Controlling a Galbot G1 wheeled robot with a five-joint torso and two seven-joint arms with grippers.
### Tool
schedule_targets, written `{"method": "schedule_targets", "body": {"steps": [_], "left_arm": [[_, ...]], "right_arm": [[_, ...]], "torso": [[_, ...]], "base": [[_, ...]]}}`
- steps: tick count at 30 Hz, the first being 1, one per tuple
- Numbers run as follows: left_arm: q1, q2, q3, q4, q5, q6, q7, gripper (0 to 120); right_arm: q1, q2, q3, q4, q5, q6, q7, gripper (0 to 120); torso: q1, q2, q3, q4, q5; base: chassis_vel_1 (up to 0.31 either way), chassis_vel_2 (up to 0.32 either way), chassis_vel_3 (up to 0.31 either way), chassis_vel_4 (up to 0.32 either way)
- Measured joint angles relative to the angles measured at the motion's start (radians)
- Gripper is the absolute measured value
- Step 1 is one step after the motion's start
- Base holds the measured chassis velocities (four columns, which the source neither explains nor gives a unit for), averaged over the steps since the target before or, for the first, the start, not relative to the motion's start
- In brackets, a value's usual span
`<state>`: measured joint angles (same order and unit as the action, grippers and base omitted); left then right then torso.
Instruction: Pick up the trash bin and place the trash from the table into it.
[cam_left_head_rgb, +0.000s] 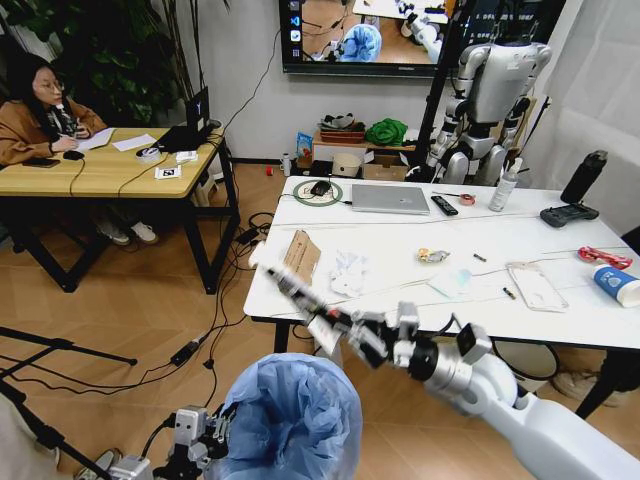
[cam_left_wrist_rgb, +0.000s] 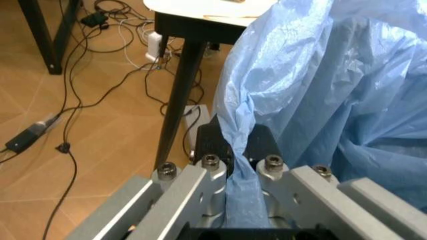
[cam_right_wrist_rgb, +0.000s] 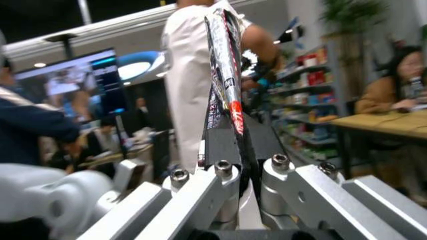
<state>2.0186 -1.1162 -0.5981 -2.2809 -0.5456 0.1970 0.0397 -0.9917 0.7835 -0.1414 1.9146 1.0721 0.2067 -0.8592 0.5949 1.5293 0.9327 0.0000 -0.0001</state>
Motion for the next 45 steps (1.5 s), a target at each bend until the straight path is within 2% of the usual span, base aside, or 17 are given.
{"method": "schedule_targets", "body": {"steps": [7, 19, 33, 45], "left_arm": [[-0.001, 0.0, -0.003, -0.005, -0.001, 0.0, 0.004, 0], [0.013, -0.006, -0.018, -0.024, -0.002, 0.0, 0.005, 0], [0.042, -0.009, -0.035, -0.043, -0.001, 0.0, 0.004, 0], [0.079, 0.004, -0.069, -0.052, -0.001, 0.004, -0.01, 0]], "right_arm": [[0.068, 0.007, -0.127, -0.037, -0.002, -0.008, -0.149, 0], [0.091, 0.011, -0.23, -0.028, -0.004, -0.021, -0.176, 0], [0.094, 0.03, -0.219, -0.049, -0.025, -0.014, -0.162, 0], [0.025, 0.007, -0.141, -0.039, -0.04, -0.004, -0.121, 0]], "torso": [[0.0, 0.0, 0.0, 0.0, 0.0], [0.0, 0.0, 0.0, 0.0, 0.0], [0.0, 0.0, 0.0, -0.0001, 0.0], [0.0, 0.0, 0.0, 0.0, 0.0001]], "base": [[0.0, 0.0, 0.0, 0.0], [0.0, 0.0, 0.0, 0.0], [0.0, 0.0, 0.0, 0.0], [0.0, 0.0, 0.0, 0.0]]}}
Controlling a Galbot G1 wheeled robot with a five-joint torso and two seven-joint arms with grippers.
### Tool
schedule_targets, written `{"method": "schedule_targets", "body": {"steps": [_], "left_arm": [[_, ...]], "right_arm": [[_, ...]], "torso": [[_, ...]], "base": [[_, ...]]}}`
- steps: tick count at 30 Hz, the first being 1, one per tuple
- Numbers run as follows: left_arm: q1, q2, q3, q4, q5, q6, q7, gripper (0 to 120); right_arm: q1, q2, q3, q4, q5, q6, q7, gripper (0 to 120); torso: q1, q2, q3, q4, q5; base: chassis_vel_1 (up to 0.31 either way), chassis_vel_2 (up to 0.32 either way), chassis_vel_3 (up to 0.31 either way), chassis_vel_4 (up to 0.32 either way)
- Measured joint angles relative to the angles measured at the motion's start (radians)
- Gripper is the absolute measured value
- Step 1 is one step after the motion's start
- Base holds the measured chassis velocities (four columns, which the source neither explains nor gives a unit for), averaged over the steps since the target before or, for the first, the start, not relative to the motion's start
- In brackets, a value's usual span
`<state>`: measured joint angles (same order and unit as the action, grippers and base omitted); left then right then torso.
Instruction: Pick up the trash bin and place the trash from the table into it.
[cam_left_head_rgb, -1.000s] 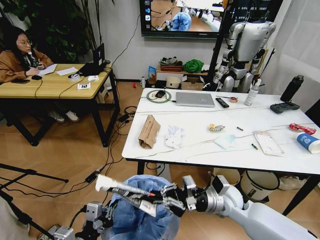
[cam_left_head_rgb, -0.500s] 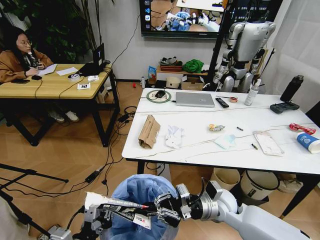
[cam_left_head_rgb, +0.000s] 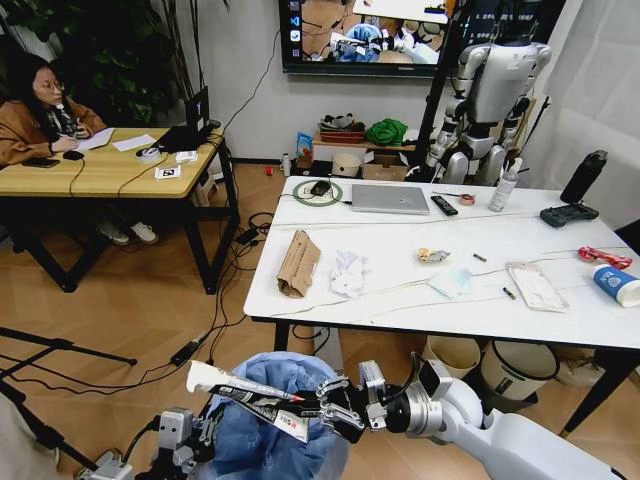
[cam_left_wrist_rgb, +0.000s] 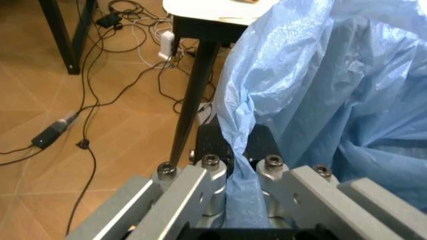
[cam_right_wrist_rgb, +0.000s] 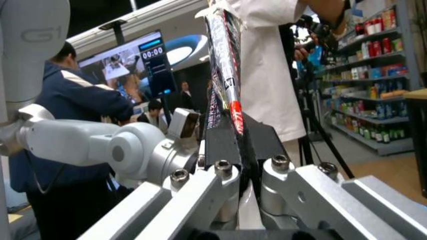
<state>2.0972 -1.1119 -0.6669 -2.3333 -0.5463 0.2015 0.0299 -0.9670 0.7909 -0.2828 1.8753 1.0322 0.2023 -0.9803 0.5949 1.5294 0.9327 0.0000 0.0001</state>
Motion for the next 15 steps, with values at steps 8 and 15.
{"method": "schedule_targets", "body": {"steps": [8, 15], "left_arm": [[-0.008, 0.004, -0.005, -0.005, -0.011, 0.001, -0.001, 0], [-0.01, 0.002, 0.007, -0.005, -0.011, 0.002, -0.001, 0]], "right_arm": [[-0.017, -0.004, 0.024, 0.006, -0.007, 0.004, 0.027, 0], [-0.02, -0.001, 0.026, 0.008, -0.012, 0.005, 0.042, 12]], "torso": [[0.0, 0.0, 0.0, -0.0001, -0.0001], [0.0, 0.0, 0.0, 0.0, -0.0001]], "base": [[0.0, 0.0, 0.0, 0.0], [0.0, 0.0, 0.0, 0.0]]}}
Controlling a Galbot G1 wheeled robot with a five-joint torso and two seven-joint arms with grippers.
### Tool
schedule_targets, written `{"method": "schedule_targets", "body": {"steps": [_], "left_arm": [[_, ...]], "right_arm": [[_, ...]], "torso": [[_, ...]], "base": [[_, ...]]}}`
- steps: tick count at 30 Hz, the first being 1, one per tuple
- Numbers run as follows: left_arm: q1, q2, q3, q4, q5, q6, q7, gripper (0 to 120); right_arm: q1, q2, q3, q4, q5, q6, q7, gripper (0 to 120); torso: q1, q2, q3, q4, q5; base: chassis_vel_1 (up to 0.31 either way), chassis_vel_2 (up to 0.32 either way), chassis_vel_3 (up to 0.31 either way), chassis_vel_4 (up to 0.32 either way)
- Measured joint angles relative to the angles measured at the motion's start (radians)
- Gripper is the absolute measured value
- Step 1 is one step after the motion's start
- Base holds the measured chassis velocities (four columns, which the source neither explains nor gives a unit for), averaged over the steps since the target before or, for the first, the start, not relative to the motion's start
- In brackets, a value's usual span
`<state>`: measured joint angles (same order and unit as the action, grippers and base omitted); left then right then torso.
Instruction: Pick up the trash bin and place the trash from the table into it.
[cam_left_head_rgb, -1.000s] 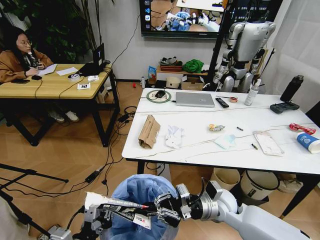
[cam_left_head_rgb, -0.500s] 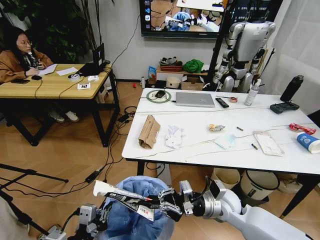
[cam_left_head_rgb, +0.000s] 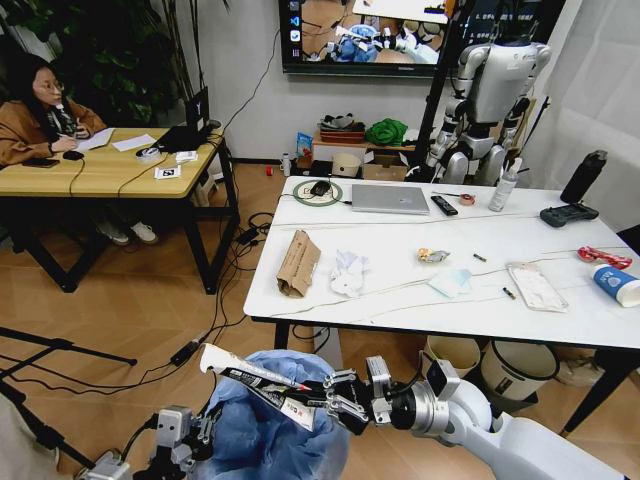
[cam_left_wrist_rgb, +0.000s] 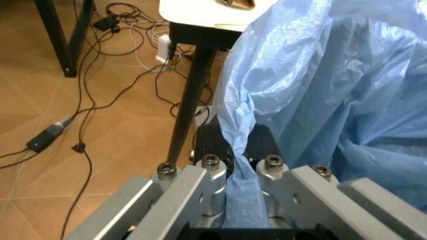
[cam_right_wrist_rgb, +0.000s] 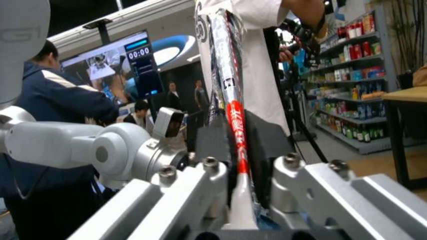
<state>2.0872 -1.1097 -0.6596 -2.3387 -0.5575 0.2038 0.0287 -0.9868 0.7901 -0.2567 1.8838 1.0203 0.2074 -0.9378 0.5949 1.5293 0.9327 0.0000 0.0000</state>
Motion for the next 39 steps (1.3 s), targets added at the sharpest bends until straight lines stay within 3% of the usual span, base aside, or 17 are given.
{"method": "schedule_targets", "body": {"steps": [4, 8, 13, 15, 16, 23, 31, 39], "left_arm": [[-0.001, 0.0, 0.006, 0.0, -0.002, 0.001, 0.0, 0], [0.001, -0.001, 0.021, -0.005, -0.007, 0.002, 0.001, 0], [0.001, 0.0, 0.025, -0.005, -0.008, 0.002, 0.002, 0], [0.001, 0.0, 0.025, -0.005, -0.008, 0.002, 0.002, 0], [0.001, 0.0, 0.025, -0.005, -0.008, 0.002, 0.002, 0], [-0.004, 0.001, 0.03, -0.006, -0.011, 0.003, 0.004, 0], [-0.012, 0.001, 0.032, -0.001, -0.011, 0.003, 0.005, 0], [-0.007, -0.002, 0.032, -0.004, -0.005, 0.003, 0.007, 0]], "right_arm": [[-0.001, 0.001, -0.001, 0.0, -0.002, 0.0, 0.003, 22], [0.002, 0.003, -0.004, -0.001, -0.003, -0.002, 0.01, 41], [0.005, 0.003, -0.004, 0.0, -0.003, -0.003, 0.012, 51], [0.005, 0.003, -0.004, 0.0, -0.003, -0.003, 0.013, 65], [0.005, 0.003, -0.004, 0.0, -0.003, -0.003, 0.013, 65], [-0.005, 0.001, 0.003, 0.007, -0.004, -0.003, 0.013, 95], [-0.028, -0.001, 0.037, 0.034, 0.0, -0.002, 0.04, 100], [-0.006, 0.025, 0.12, 0.1, -0.038, 0.013, 0.475, 100]], "torso": [[0.0, 0.0, 0.0, 0.0, 0.0], [0.0, 0.0, 0.0, 0.0, 0.0], [0.0, 0.0, 0.0, 0.0, 0.0], [0.0, 0.0, 0.0, 0.0, 0.0], [0.0, 0.0, 0.0, 0.0, 0.0], [0.0, 0.0, 0.0, 0.0, 0.0], [0.0, 0.0, 0.0, -0.0001, 0.0001], [0.0, 0.0, 0.0, 0.0, 0.0]], "base": [[0.0, 0.0, 0.0, 0.0], [0.0, 0.0, 0.0, 0.0], [0.0, 0.0, 0.0, 0.0], [0.0, 0.0, 0.0, 0.0], [0.0, 0.0, 0.0, 0.0], [0.0, 0.0, 0.0, 0.0], [0.0, 0.0, 0.0, 0.0], [0.0, 0.0, 0.0, 0.0]]}}
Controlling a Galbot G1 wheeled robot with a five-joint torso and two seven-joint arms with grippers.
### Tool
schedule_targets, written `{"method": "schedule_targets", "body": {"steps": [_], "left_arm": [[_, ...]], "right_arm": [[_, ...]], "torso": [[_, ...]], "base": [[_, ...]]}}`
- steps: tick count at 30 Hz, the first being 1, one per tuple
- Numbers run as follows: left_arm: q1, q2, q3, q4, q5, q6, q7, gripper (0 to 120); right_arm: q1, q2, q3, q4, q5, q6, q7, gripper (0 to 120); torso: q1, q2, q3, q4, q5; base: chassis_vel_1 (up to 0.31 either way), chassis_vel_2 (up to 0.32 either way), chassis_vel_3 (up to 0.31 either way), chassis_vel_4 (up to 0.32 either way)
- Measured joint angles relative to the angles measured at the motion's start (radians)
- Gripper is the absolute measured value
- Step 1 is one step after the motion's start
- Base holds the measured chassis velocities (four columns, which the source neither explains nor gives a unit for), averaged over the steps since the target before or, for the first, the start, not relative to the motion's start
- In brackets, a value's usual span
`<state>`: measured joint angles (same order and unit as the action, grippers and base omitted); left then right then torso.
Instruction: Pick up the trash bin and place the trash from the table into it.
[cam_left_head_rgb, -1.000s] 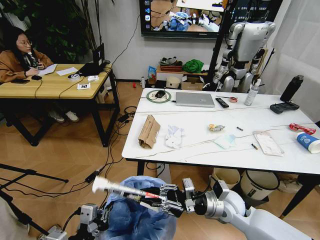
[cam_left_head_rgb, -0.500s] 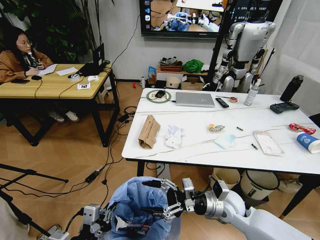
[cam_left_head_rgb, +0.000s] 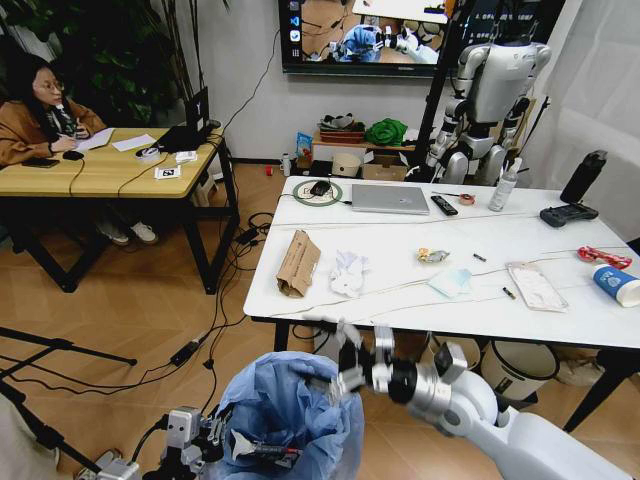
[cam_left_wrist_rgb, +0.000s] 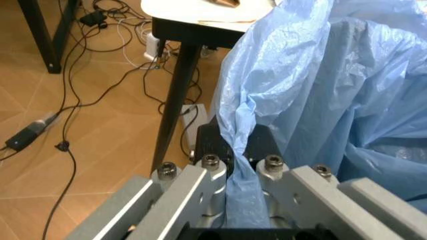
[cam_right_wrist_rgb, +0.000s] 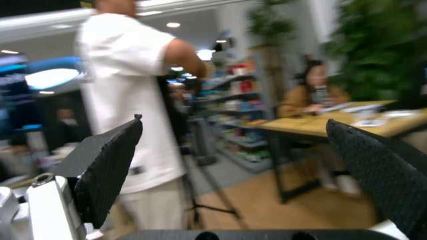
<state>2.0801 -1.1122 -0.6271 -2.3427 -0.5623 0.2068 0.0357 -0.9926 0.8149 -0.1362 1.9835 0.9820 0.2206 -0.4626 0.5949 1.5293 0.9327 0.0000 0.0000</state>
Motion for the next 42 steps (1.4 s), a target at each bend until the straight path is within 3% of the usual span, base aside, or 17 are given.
{"method": "schedule_targets", "body": {"steps": [8, 15, 18, 23, 36, 42], "left_arm": [[-0.002, -0.004, 0.001, 0.0, 0.002, -0.001, 0.002, 0], [-0.004, -0.006, 0.0, -0.002, 0.006, -0.002, 0.002, 0], [-0.002, -0.007, -0.002, -0.005, 0.007, -0.002, 0.002, 0], [-0.002, -0.009, -0.01, -0.008, 0.007, -0.002, 0.002, 0], [0.003, -0.013, -0.031, -0.012, 0.001, -0.006, 0.004, 0], [0.002, -0.016, -0.033, -0.012, -0.001, -0.006, 0.004, 0]], "right_arm": [[0.027, 0.011, 0.018, 0.009, -0.036, -0.042, 0.223, 100], [0.118, 0.049, -0.06, 0.005, -0.072, -0.048, 0.511, 100], [0.203, 0.087, -0.127, 0.012, -0.121, -0.144, 0.734, 100], [0.295, 0.141, -0.186, -0.022, -0.164, -0.266, 0.895, 100], [0.393, 0.303, -0.248, -0.147, -0.206, -0.373, 0.971, 100], [0.417, 0.414, -0.271, -0.217, -0.227, -0.414, 0.993, 100]], "torso": [[0.0, 0.0, 0.0, -0.0001, -0.0001], [0.0, 0.0, 0.0, -0.0001, -0.0002], [0.0, 0.0, 0.0, 0.0, -0.0002], [0.0, 0.0, 0.0, 0.0001, -0.0003], [0.0, 0.0, 0.0, 0.0, -0.0004], [0.0, 0.0, 0.0, 0.0, -0.0005]], "base": [[0.0, 0.0, 0.0, 0.0], [0.0, 0.0, 0.0, 0.0], [0.0, 0.0, 0.0, 0.0], [0.0, 0.0, 0.0, 0.0], [0.0, 0.0, 0.0, 0.0], [0.0, 0.0, 0.0, 0.0]]}}
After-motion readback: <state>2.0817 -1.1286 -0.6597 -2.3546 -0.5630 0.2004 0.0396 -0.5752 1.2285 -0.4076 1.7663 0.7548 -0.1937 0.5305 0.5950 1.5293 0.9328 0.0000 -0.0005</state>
